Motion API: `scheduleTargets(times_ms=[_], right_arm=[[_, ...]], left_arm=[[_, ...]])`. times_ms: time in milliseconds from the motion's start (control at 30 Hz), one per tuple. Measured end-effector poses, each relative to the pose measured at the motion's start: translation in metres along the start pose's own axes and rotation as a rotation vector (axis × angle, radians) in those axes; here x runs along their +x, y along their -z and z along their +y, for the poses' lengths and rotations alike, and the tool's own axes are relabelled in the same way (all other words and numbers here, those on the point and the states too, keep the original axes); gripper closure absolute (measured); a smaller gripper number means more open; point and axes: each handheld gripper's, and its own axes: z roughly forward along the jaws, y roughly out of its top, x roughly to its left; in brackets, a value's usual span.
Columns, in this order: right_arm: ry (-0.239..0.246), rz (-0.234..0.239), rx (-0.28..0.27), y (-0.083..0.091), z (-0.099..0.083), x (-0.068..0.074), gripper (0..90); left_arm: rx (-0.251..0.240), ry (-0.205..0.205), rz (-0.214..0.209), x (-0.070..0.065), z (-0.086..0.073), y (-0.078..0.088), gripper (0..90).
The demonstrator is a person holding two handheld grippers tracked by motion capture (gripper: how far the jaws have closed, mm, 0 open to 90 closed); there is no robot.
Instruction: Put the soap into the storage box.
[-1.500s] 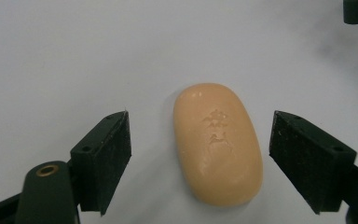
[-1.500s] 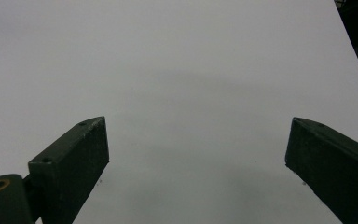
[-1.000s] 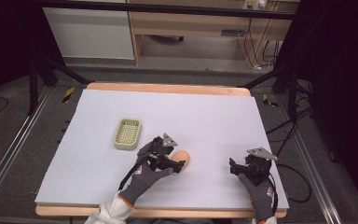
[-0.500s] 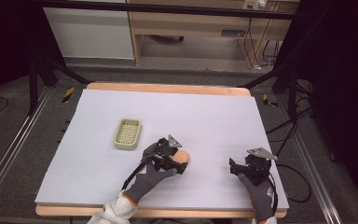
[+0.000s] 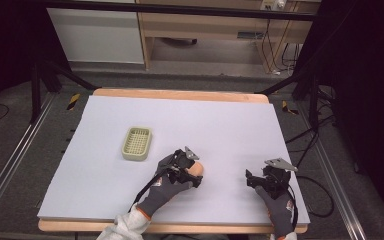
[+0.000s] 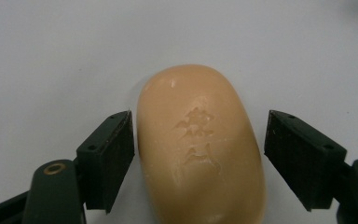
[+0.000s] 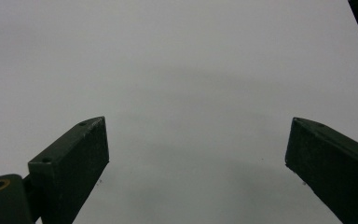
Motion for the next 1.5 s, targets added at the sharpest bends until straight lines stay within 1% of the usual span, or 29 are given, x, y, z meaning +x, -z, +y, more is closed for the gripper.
scheduleTargets(times_ms=[167, 233, 367, 467, 700, 867, 1167, 1433, 1500], right_arm=[[0.001, -0.001, 0.000, -0.0003, 0.0000, -0.0002, 6.3], [0.001, -0.001, 0.000, -0.0003, 0.0000, -0.0002, 6.4], [-0.002, -0.001, 0.004, -0.0006, 0.0000, 0.0002, 6.3], [-0.002, -0.001, 0.004, -0.0005, 0.0000, 0.0004, 6.4], [0.003, 0.002, 0.005, -0.0006, 0.0000, 0.0002, 6.4], [0.003, 0.001, 0.006, -0.0009, 0.0000, 0.0005, 6.3], [0.001, 0.003, 0.009, -0.0010, 0.0000, 0.0005, 6.3], [0.000, 0.004, 0.007, -0.0009, 0.0000, 0.0001, 6.3], [-0.001, 0.003, 0.007, -0.0008, 0.0001, 0.0001, 6.3]], left_arm=[[0.009, 0.004, 0.004, 0.0006, 0.0000, -0.0024, 26.3], [0.008, 0.015, 0.000, 0.0004, 0.0000, -0.0040, 26.5], [0.014, 0.016, 0.006, 0.0000, 0.0001, -0.0055, 26.9], [0.024, 0.022, -0.001, 0.0016, 0.0003, -0.0075, 26.9], [0.027, 0.024, 0.002, 0.0009, 0.0013, -0.0087, 26.9], [0.038, 0.013, 0.021, -0.0015, 0.0020, -0.0092, 27.6], [0.036, 0.019, 0.036, -0.0026, 0.0021, -0.0088, 29.4], [0.033, 0.018, 0.023, -0.0024, 0.0017, -0.0062, 30.1], [0.026, 0.021, 0.022, -0.0029, 0.0017, -0.0052, 30.3]])
